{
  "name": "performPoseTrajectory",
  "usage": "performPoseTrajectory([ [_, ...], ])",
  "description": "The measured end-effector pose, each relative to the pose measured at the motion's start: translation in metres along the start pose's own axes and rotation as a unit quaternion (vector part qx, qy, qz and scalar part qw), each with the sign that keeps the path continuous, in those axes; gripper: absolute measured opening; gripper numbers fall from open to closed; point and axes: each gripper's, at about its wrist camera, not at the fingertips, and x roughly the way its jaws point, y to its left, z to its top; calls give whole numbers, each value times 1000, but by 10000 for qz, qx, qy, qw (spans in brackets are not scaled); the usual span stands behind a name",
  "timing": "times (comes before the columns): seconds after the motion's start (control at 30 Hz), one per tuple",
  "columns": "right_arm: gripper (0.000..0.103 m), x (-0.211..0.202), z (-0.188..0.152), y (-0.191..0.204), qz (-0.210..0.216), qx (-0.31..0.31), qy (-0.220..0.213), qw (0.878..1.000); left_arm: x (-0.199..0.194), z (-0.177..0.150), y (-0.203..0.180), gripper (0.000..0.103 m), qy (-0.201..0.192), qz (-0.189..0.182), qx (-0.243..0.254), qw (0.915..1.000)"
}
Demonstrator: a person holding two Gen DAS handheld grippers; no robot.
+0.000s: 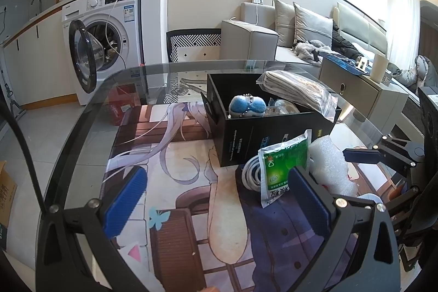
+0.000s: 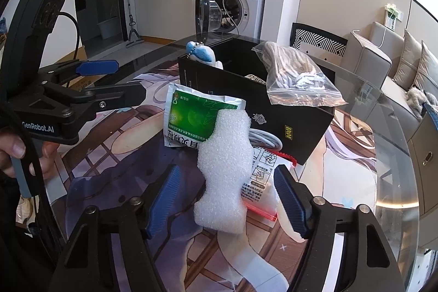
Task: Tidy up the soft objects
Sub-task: 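Move the right gripper to the white foam piece and close on it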
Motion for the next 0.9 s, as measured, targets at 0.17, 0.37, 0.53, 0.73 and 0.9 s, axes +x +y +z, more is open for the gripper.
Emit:
performPoseTrajectory([
  [0.17,60,5,1,1,45,-2,69,10000,2,-1,-1,103,24,-5,59,10000],
  [0.37,57,8,1,4,67,-41,93,9999,3,-2,-2,103,23,-22,69,10000],
  [0.53,51,10,1,4,31,-42,104,9999,3,-2,-3,103,28,-19,53,10000],
  [0.73,39,10,1,3,-10,-103,76,9999,4,-2,-4,103,33,-15,67,10000],
  [0.9,38,8,-1,5,73,-181,45,9998,4,-3,-4,103,39,-15,64,10000],
])
